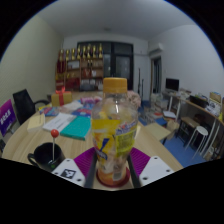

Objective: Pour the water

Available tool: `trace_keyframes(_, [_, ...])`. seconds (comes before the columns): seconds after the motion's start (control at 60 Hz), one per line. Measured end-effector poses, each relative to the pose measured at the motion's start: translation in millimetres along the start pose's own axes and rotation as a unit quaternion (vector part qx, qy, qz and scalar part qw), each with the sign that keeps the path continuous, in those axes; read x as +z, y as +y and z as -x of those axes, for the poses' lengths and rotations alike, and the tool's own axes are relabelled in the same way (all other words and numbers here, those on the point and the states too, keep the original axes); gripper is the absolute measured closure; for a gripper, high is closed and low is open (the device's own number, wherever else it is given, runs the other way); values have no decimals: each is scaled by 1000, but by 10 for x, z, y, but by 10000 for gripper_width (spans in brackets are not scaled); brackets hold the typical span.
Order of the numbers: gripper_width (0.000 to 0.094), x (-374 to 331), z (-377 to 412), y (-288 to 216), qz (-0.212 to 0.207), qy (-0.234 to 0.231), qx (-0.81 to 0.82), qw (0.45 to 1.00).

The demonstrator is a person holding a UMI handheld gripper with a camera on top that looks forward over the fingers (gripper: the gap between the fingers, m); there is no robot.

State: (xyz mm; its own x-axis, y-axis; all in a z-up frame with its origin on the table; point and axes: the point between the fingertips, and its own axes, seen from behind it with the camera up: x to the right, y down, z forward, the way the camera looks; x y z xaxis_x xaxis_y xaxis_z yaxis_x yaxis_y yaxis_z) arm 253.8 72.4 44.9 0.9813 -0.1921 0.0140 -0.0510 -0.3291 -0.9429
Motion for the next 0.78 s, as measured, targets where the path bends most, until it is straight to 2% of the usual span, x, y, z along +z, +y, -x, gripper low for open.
trace_keyframes(0.017, [312, 3, 278, -3, 16, 7, 0, 1000])
trace_keyframes(0.083, [80, -188, 328, 56, 50, 5, 14, 999])
trace_keyframes(0.1, [80, -267, 137, 37, 51, 3, 21, 998])
trace_keyframes(0.167, [107, -627, 424, -100, 53, 19, 37, 998])
trace_keyframes(0.183, [104, -708, 261, -123, 56, 19, 37, 998])
trace_keyframes(0.35, [108, -1791, 880, -439, 84, 57, 33, 994])
trace_keyframes(0.483, [108, -2656, 1692, -602, 111, 23, 53, 992])
trace_keyframes(0.567, [110, -3143, 2077, -769, 115, 22, 34, 993])
trace_keyframes(0.783, [109, -3877, 2698, -1149, 117, -6, 27, 993])
